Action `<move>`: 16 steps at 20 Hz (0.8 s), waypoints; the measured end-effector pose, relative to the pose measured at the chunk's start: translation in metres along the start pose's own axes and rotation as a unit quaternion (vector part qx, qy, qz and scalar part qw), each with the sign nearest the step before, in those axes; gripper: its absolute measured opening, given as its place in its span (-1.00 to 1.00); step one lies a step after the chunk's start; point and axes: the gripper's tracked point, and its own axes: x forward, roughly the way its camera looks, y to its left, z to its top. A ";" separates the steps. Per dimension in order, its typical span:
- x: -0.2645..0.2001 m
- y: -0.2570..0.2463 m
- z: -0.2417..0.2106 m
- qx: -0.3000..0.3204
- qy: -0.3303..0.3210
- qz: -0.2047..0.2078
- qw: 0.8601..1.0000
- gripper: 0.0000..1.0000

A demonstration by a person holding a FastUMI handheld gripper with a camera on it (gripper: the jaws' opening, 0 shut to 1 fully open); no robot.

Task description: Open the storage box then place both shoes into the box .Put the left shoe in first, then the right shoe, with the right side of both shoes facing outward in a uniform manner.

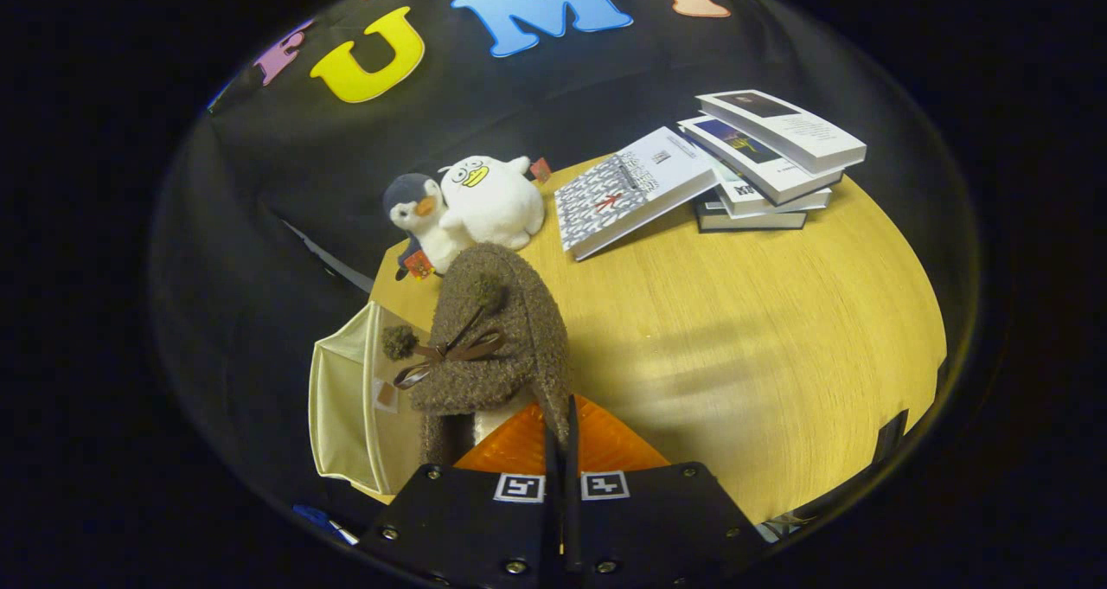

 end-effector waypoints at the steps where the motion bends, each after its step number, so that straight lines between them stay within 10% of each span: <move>1: 0.001 0.013 0.002 -0.004 -0.002 0.005 1.000 -0.98; 16: 0.036 0.193 -0.012 -0.042 0.011 0.087 0.995 -0.97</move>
